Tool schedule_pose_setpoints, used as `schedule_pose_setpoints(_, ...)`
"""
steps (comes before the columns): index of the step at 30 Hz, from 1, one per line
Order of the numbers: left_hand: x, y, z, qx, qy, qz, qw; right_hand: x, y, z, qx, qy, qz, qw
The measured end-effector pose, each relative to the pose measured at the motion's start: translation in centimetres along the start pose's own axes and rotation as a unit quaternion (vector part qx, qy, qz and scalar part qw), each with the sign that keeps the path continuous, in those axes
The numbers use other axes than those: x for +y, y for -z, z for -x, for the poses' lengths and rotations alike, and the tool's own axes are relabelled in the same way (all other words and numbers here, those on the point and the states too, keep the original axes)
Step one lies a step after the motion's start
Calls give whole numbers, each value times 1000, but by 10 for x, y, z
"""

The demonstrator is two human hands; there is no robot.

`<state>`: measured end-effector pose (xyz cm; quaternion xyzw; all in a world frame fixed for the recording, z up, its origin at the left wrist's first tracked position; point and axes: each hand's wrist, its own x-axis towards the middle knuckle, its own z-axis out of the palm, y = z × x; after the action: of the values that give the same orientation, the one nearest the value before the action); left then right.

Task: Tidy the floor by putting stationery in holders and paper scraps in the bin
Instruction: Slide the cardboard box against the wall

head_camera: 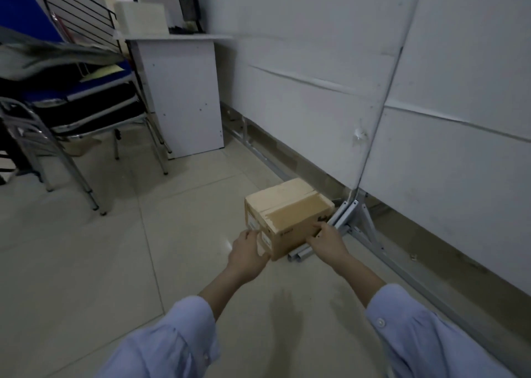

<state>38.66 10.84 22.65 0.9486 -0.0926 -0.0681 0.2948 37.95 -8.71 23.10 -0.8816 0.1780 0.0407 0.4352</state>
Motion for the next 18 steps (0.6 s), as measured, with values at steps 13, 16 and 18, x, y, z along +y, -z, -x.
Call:
schedule_pose_setpoints(13, 28, 23, 174, -7, -17, -32, 999, 14, 44, 204, -4, 31, -5, 1000)
schedule_pose_setpoints(16, 38, 29, 198, 7, -38, -43, 998, 23, 53, 234, 9, 39, 0, 999)
schedule_pose_setpoints(18, 46, 32, 215, 11, -58, -39, 998, 31, 60, 253, 24, 42, 3, 999)
